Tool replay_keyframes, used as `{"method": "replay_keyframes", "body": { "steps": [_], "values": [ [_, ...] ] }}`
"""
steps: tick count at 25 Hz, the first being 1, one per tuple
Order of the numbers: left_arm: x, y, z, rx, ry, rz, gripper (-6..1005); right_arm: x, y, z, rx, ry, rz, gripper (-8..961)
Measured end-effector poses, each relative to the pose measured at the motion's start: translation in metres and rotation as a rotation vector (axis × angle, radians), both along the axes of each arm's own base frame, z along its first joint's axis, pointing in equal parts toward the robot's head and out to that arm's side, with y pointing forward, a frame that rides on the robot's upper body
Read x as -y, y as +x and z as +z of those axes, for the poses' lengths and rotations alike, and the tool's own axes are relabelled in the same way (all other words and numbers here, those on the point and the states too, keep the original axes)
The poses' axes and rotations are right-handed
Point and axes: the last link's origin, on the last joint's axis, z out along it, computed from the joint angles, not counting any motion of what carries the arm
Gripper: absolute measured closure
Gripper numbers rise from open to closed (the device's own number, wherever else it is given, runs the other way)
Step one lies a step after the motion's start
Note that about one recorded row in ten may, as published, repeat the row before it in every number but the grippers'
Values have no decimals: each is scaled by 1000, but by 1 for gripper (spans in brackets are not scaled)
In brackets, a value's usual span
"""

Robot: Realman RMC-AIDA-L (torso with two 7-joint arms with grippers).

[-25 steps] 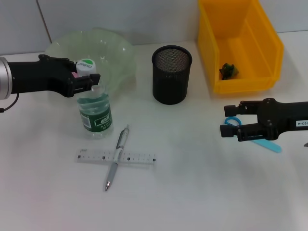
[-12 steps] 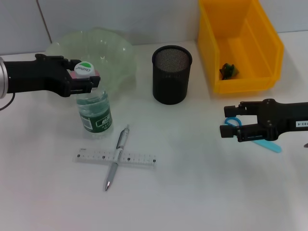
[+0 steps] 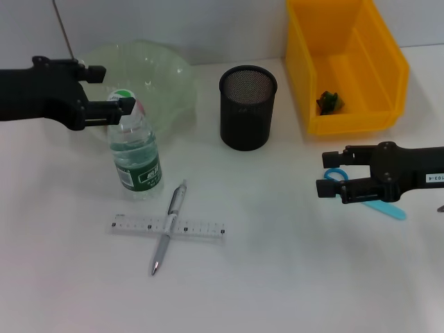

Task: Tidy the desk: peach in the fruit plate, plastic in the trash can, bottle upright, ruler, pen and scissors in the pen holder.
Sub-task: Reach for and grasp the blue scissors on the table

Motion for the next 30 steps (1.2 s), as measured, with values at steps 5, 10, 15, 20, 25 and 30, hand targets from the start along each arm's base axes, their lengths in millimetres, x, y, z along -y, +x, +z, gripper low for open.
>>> {"method": "replay_keyframes", "body": {
  "steps": [5,10,15,20,25,30],
  "values": [
    [12,15,5,-12,-27,-49,276,0,0,1,2,1,1,152],
    [19,23,-1,-4,-92,-88,263,0,1,3,7,6,2,152],
    [33,42,-16,-41,-176,-183,250,2,4,5,11,9,-2,152],
    [46,58,-34,-101,-238,-271,237,9,10,8,16,17,-9,153],
    [47,66,-51,-167,-280,-300,223,18,17,12,18,20,-19,153],
    [48,69,-66,-237,-309,-299,210,26,24,15,27,15,-30,153]
  ]
}}
